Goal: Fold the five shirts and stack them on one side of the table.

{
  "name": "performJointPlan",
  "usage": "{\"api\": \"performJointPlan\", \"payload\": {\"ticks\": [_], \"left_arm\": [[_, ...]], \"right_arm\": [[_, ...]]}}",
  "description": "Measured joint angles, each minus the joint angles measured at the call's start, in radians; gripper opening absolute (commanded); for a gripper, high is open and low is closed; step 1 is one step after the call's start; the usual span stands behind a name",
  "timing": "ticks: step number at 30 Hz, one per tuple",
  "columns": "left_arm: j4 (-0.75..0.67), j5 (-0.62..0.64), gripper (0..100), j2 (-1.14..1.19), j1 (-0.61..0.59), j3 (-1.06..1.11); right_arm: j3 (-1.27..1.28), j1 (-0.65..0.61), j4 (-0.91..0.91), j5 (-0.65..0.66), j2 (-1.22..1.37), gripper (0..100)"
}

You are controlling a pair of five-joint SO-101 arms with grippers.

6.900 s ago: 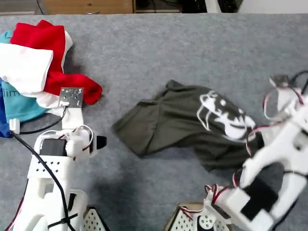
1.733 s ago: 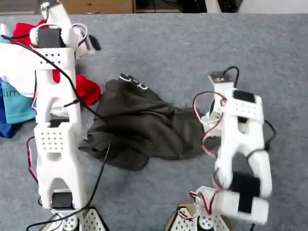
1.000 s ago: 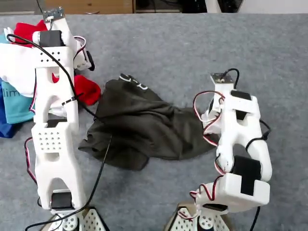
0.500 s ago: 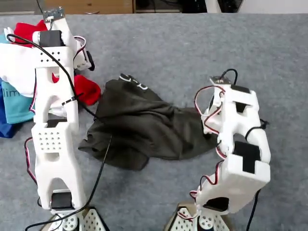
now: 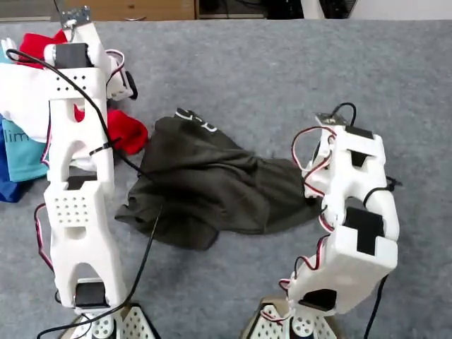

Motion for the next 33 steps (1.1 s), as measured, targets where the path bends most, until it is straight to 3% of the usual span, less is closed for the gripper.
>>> {"api": "performJointPlan", "payload": {"ticks": [5,7,13,18,23,33], "left_arm": [[0.000,0.000,20,-0.015,0.000,0.000],[0.000,0.000,20,-0.015,0.000,0.000],[0.000,0.000,20,-0.015,0.000,0.000],[0.000,0.000,20,-0.015,0.000,0.000],[0.000,0.000,20,-0.048,0.000,0.011],[0.000,0.000,20,-0.138,0.000,0.097]], "right_arm": [[0.012,-0.011,0.034,0.002,-0.048,32.6],[0.014,-0.009,0.058,0.002,-0.095,35.7],[0.080,-0.008,0.094,0.009,-0.242,32.1],[0.190,-0.008,-0.009,0.028,-0.252,27.7],[0.204,-0.008,-0.104,0.028,-0.169,21.1],[0.087,0.009,-0.052,0.029,-0.064,14.2]]}}
